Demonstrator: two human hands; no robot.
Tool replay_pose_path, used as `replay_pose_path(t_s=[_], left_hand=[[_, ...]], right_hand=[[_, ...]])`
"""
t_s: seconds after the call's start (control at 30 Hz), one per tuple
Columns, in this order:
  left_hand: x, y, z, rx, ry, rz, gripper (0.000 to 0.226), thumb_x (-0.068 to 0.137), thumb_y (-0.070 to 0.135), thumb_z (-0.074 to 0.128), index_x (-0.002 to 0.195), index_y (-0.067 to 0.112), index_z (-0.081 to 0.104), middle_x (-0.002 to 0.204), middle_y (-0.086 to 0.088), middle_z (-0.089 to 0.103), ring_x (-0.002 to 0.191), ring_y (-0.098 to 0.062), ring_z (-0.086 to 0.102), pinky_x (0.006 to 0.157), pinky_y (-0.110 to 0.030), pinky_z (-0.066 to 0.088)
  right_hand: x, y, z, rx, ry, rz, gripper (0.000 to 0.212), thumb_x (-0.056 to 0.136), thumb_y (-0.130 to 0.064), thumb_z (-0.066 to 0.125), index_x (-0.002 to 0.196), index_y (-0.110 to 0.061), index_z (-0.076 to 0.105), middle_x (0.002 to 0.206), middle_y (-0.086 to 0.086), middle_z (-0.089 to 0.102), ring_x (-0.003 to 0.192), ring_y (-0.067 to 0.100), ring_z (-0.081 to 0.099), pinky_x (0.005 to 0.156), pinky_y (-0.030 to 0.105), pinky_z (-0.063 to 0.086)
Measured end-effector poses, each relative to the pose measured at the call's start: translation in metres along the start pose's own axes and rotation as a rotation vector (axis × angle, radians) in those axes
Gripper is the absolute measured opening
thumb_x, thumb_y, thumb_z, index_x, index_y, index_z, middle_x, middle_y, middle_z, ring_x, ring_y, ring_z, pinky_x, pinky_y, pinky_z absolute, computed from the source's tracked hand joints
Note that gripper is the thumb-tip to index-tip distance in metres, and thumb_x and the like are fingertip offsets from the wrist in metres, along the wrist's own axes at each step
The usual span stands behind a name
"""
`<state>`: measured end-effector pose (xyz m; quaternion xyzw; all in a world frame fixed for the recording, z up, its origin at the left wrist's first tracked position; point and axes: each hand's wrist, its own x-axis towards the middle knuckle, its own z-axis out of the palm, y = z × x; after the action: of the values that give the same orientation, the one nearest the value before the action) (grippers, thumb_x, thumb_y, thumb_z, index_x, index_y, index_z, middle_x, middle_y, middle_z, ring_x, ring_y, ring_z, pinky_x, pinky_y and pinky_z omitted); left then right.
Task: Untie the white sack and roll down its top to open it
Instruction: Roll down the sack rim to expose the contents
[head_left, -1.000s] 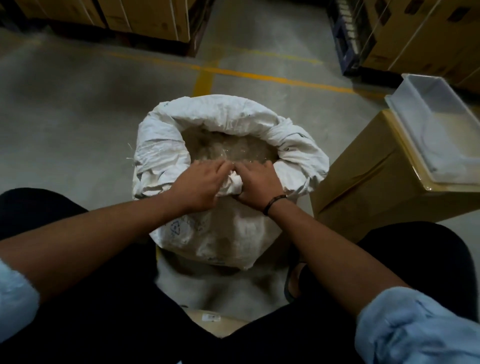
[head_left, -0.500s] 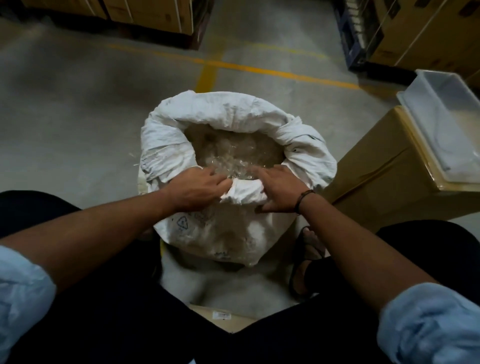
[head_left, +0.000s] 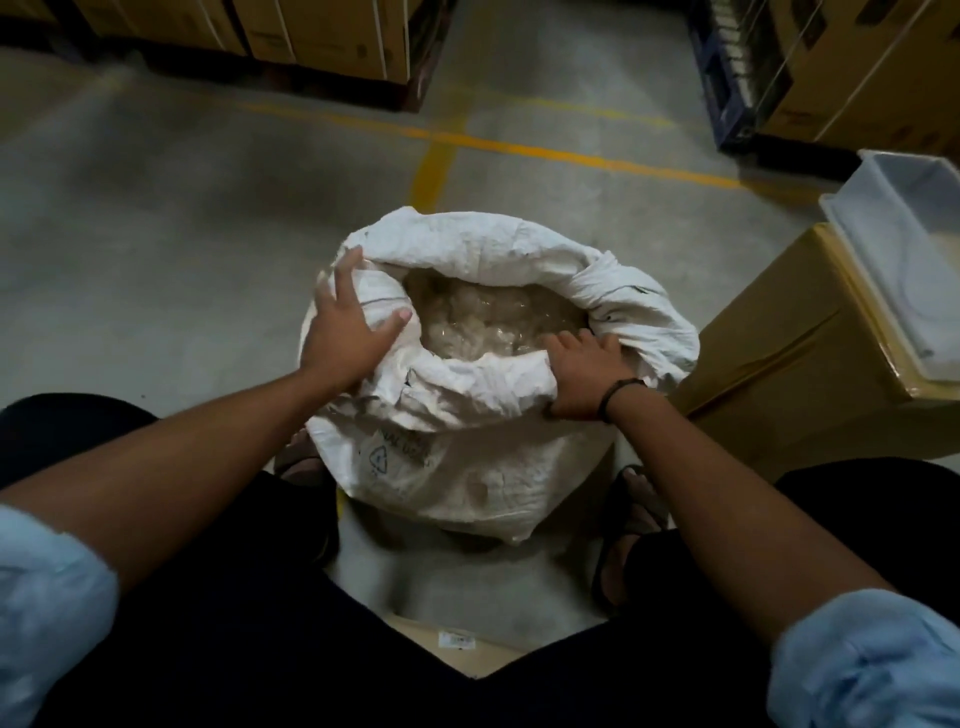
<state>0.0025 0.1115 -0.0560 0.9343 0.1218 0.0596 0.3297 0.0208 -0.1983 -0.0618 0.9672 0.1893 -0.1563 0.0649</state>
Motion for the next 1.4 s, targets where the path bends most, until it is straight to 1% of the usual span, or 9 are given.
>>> replay_pose_path(t_s=[0.13,0.4,0.53,0.63,0.77,0.93,1.07,1.2,1.4], left_hand=[[0.02,0.012,0.002,-0.326,-0.078,-0.073,0.053,0.101,0.037,0.057,0.146,0.023,0.034,0.143,-0.008,0.051,0.12,-0.028,0.058,0.093,-0.03,0.045],[0.061,0.018,-0.021,-1.209,-0.285,-0.538,0.04,0.105,0.039,0.05,0.112,0.003,0.068,0.109,-0.013,0.072,0.09,-0.022,0.072,0.076,-0.032,0.06],[0.081,0.008,-0.009,-0.399,-0.316,-0.388,0.068,0.101,0.06,0.041,0.139,0.006,0.058,0.14,-0.018,0.06,0.125,-0.033,0.059,0.109,-0.042,0.046],[0.079,0.021,0.0,0.247,-0.01,-0.097,0.055,0.104,0.046,0.042,0.149,0.015,0.041,0.149,-0.018,0.048,0.127,-0.041,0.054,0.105,-0.05,0.042],[0.07,0.057,0.016,0.455,0.334,0.437,0.063,0.095,0.054,0.043,0.15,0.022,0.04,0.142,-0.01,0.053,0.115,-0.035,0.059,0.098,-0.048,0.044],[0.075,0.067,0.067,0.616,0.129,0.361,0.084,0.092,0.067,0.043,0.157,0.018,0.027,0.141,-0.021,0.054,0.121,-0.041,0.055,0.101,-0.054,0.041],[0.101,0.05,0.07,0.647,0.082,0.421,0.074,0.098,0.033,0.049,0.162,0.018,0.016,0.11,-0.013,0.067,0.093,-0.034,0.063,0.074,-0.042,0.045],[0.131,0.048,0.067,0.37,-0.074,0.257,0.066,0.102,0.021,0.047,0.16,0.022,0.016,0.082,-0.004,0.058,0.072,-0.024,0.056,0.064,-0.035,0.038],[0.169,0.017,0.022,-0.572,-0.721,-0.05,0.044,0.092,0.008,0.068,0.135,0.014,0.062,0.123,-0.001,0.069,0.11,-0.013,0.066,0.088,-0.021,0.056]], right_hand=[[0.007,-0.005,-0.027,0.238,-0.268,-0.119,0.142,0.039,-0.096,0.064,0.155,-0.031,0.015,0.159,0.004,0.027,0.146,0.032,0.028,0.12,0.051,0.024],[0.033,-0.014,-0.054,0.574,0.346,-0.185,0.111,0.066,-0.094,0.049,0.153,-0.029,0.026,0.158,0.002,0.033,0.145,0.024,0.032,0.117,0.054,0.029],[0.056,-0.015,-0.049,0.3,0.69,0.021,0.104,0.079,-0.073,0.055,0.157,-0.017,0.015,0.158,0.011,0.029,0.145,0.031,0.03,0.116,0.055,0.027],[0.076,-0.018,-0.04,0.138,0.703,0.08,0.107,0.079,-0.07,0.057,0.159,-0.015,0.01,0.163,0.01,0.018,0.15,0.032,0.021,0.119,0.059,0.017],[0.107,-0.016,-0.034,0.099,0.711,0.169,0.103,0.085,-0.075,0.042,0.159,-0.013,0.005,0.167,0.009,0.008,0.154,0.029,0.008,0.12,0.061,0.009],[0.143,-0.006,-0.035,0.169,0.669,0.295,0.103,0.083,-0.068,0.043,0.159,-0.016,-0.002,0.167,0.002,0.006,0.152,0.043,0.003,0.118,0.062,0.009],[0.172,0.018,-0.038,0.302,0.559,0.391,0.098,0.089,-0.072,0.036,0.159,-0.018,-0.007,0.149,0.007,0.047,0.122,0.037,0.055,0.109,0.058,0.026],[0.184,0.051,-0.045,0.433,0.332,0.315,0.087,0.095,-0.064,0.045,0.159,-0.015,0.009,0.116,0.027,0.066,0.103,0.039,0.064,0.093,0.047,0.043],[0.183,0.059,-0.08,1.063,-0.056,0.123,0.043,0.088,-0.047,0.07,0.093,-0.005,0.072,0.078,-0.002,0.068,0.068,0.005,0.059,0.069,0.022,0.046]])
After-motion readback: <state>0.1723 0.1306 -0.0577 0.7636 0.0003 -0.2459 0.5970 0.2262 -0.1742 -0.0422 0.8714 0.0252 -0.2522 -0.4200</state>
